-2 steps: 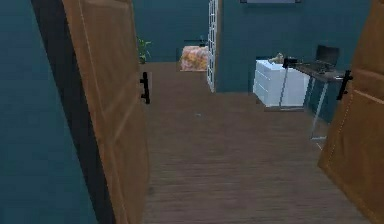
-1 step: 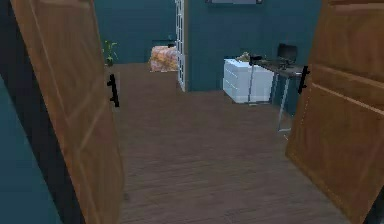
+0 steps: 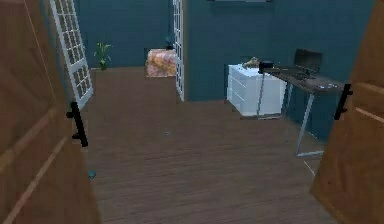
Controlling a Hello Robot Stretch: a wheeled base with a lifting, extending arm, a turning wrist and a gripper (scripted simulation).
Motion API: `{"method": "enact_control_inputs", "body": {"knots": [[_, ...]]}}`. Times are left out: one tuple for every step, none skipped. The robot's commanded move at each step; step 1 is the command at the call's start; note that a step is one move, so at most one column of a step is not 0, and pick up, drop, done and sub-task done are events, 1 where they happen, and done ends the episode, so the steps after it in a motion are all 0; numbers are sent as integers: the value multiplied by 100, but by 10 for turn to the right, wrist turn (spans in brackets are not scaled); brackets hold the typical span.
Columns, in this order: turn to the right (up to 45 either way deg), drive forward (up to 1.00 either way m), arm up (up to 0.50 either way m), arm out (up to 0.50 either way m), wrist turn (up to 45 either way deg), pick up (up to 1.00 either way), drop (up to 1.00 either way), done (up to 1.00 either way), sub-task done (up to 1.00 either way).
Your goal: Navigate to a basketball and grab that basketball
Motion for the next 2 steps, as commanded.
{"method": "enact_control_inputs", "body": {"knots": [[0, 100, 0, 0, 0, 0, 0, 0, 0], [0, 100, 0, 0, 0, 0, 0, 0, 0]]}}
